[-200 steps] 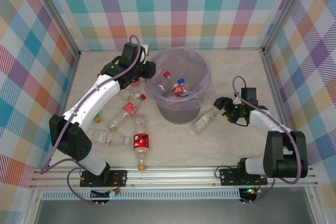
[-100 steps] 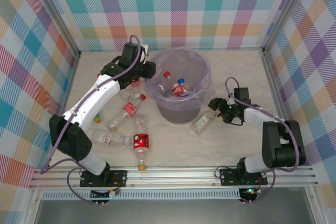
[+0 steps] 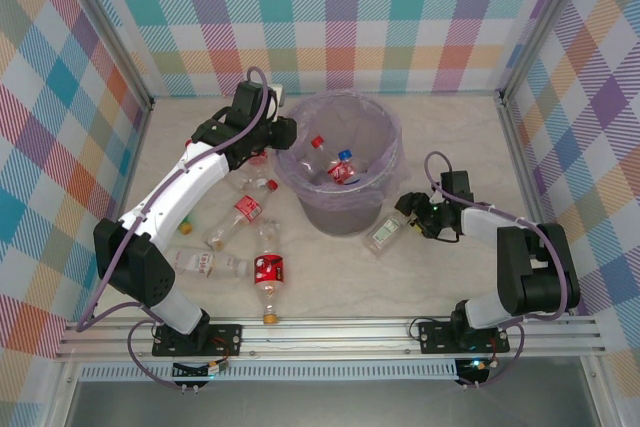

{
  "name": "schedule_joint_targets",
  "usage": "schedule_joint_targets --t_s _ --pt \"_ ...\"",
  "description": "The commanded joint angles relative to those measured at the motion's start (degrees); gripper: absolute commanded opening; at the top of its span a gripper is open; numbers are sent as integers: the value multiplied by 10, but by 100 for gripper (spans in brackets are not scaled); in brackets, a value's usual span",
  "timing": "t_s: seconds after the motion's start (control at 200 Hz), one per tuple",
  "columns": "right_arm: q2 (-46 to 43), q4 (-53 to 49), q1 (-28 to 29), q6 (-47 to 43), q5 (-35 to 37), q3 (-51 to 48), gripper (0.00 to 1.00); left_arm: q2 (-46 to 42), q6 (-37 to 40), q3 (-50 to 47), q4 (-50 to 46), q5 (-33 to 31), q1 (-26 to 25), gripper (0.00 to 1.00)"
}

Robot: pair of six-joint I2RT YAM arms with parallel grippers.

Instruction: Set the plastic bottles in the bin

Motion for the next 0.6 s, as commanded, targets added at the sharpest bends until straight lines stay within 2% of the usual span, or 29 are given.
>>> schedule_joint_targets --t_s 0.0,0.305,0.595 --pt "-6 5 3 6 14 -13 64 19 21 -17 -62 -12 -1 39" --pt "-39 -18 3 -6 29 -13 51 20 22 -17 -61 -12 -1 39" --pt "-142 -137 -20 -54 45 31 44 19 21 -17 -61 -10 -1 39"
